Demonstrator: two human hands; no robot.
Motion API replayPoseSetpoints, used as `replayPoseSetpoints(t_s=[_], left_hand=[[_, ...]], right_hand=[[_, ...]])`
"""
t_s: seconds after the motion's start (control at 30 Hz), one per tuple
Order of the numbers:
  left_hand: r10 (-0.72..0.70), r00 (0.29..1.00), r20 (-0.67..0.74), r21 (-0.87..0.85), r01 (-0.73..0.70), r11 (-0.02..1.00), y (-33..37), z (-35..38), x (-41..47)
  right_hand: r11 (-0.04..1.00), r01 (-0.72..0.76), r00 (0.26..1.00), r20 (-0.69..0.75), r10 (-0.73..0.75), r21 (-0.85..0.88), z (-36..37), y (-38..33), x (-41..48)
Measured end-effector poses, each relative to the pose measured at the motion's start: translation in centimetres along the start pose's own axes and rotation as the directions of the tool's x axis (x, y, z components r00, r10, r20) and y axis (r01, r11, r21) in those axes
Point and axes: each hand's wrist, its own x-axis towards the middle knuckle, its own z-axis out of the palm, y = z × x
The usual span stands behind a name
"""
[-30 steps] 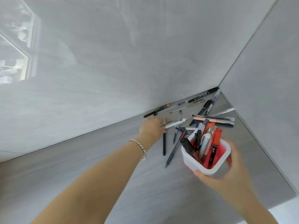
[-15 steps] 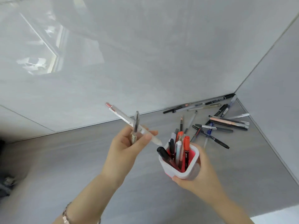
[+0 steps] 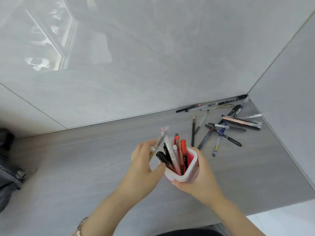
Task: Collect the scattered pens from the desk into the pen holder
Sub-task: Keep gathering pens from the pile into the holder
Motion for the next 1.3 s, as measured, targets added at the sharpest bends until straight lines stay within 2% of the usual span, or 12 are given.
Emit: replayPoseSetpoints(t_s=[0.3,0.47,0.57,0.67,0.73,0.83,0.9,1.0,1.1,1.17,1.2,1.3], left_hand=[[0.042,0.998,0.054,0.114,-0.048,0.992,-1.5,-4.8,-0.8],[0.126,0.992,-0.011,0.164,-0.123,0.979,-0.1,-5.3,-0.1],[0.251,0.963,0.096,0.267,-0.268,0.926,1.0,-3.8,0.7],[0.289,0.919,0.268,0.383,-0.376,0.844,1.5,-1.3,1.8],[0.316,0.910,0.267,0.422,-0.405,0.811,1.9,0.0,2.4],[0.393,0.919,0.020,0.350,-0.375,0.859,1.5,1.3,2.6],[0.432,0.900,-0.063,0.357,-0.384,0.852,0.8,2.4,2.3],[0.430,0.903,0.004,0.301,-0.412,0.860,-0.1,3.4,1.5],[0.368,0.909,0.194,0.058,-0.385,0.921,0.1,1.9,1.4],[0.363,0.901,0.239,-0.062,-0.358,0.931,-0.1,1.0,1.2],[0.324,0.918,0.230,-0.084,-0.312,0.946,-0.5,0.9,1.1],[0.055,0.986,0.154,-0.145,-0.032,0.989,-1.8,1.1,0.3]], right_hand=[[0.998,-0.053,0.997,-0.067,0.050,-0.040,-1.2,1.2,-1.5],[0.996,-0.076,0.993,-0.091,0.071,-0.050,-1.7,1.6,-1.9],[0.996,-0.063,0.994,-0.088,0.057,-0.063,-1.8,1.3,-1.9],[0.997,-0.043,0.997,-0.064,0.038,-0.071,-1.6,0.7,-1.7],[0.997,-0.046,0.998,-0.039,0.043,-0.068,-1.5,0.1,-1.7],[0.999,-0.030,0.998,-0.051,0.028,-0.042,-1.5,-0.9,-1.9],[1.000,-0.023,0.998,-0.059,0.022,-0.006,-1.4,-1.8,-1.9],[1.000,0.015,1.000,-0.011,-0.015,-0.003,-0.9,-2.6,-2.0],[1.000,0.005,1.000,0.010,-0.005,-0.017,-0.5,-2.5,-1.9],[1.000,-0.007,1.000,0.029,0.007,-0.004,-0.3,-2.3,-1.7],[1.000,-0.012,0.999,0.038,0.012,-0.010,-0.3,-2.2,-1.4],[0.998,-0.015,0.997,0.073,0.019,-0.055,0.2,-1.6,-0.4]])
